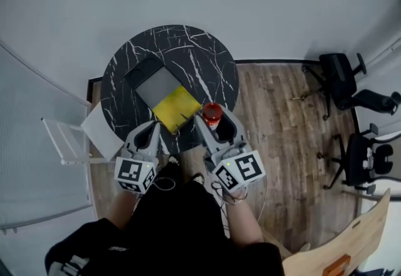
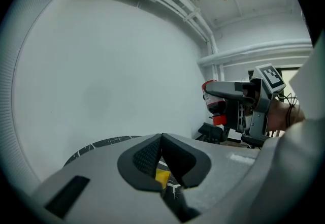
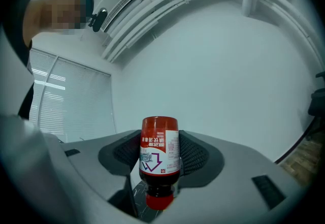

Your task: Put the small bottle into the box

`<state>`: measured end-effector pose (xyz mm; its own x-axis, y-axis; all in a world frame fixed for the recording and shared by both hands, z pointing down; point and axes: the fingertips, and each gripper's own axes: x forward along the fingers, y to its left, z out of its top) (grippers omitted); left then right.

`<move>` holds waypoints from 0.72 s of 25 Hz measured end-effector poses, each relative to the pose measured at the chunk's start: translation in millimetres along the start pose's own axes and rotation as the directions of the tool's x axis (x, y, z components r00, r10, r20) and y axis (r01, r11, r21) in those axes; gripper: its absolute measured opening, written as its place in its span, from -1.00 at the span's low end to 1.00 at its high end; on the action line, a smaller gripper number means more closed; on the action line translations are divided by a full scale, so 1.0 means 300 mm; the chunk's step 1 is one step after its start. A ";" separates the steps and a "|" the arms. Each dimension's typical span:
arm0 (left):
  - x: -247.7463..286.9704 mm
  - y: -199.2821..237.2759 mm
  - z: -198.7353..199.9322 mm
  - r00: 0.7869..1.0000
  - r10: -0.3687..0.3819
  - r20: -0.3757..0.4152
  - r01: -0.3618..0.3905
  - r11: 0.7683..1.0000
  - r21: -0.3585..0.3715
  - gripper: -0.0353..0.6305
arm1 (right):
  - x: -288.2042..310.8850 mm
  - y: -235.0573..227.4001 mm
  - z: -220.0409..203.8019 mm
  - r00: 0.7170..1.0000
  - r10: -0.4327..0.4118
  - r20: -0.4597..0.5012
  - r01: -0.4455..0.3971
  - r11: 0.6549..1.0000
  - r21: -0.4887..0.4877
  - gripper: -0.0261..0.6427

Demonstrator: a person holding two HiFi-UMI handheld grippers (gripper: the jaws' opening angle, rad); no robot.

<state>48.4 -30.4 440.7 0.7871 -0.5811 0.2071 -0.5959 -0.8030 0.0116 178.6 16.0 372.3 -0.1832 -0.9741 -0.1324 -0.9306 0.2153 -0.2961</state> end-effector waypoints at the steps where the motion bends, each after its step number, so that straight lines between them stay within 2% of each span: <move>1: 0.010 0.001 -0.006 1.000 -0.001 -0.006 0.001 1.000 -0.003 -0.89 | 0.006 -0.005 -0.009 1.000 0.001 -0.006 -0.001 1.000 0.004 -0.29; 8: 0.110 0.046 -0.053 0.999 -0.014 -0.044 0.013 1.000 -0.022 -0.89 | 0.069 -0.058 -0.068 0.998 -0.017 -0.061 0.017 1.000 -0.003 -0.29; 18: 0.237 0.205 -0.143 0.993 -0.014 -0.116 0.008 0.999 -0.053 -0.89 | 0.246 -0.124 -0.190 0.984 -0.031 -0.178 0.032 0.999 0.002 -0.29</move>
<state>60.8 -115.5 498.0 0.7713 -0.5508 0.3189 -0.5975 -0.7992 0.0648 181.5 -67.9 427.4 -0.2079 -0.9770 0.0473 -0.9354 0.1844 -0.3016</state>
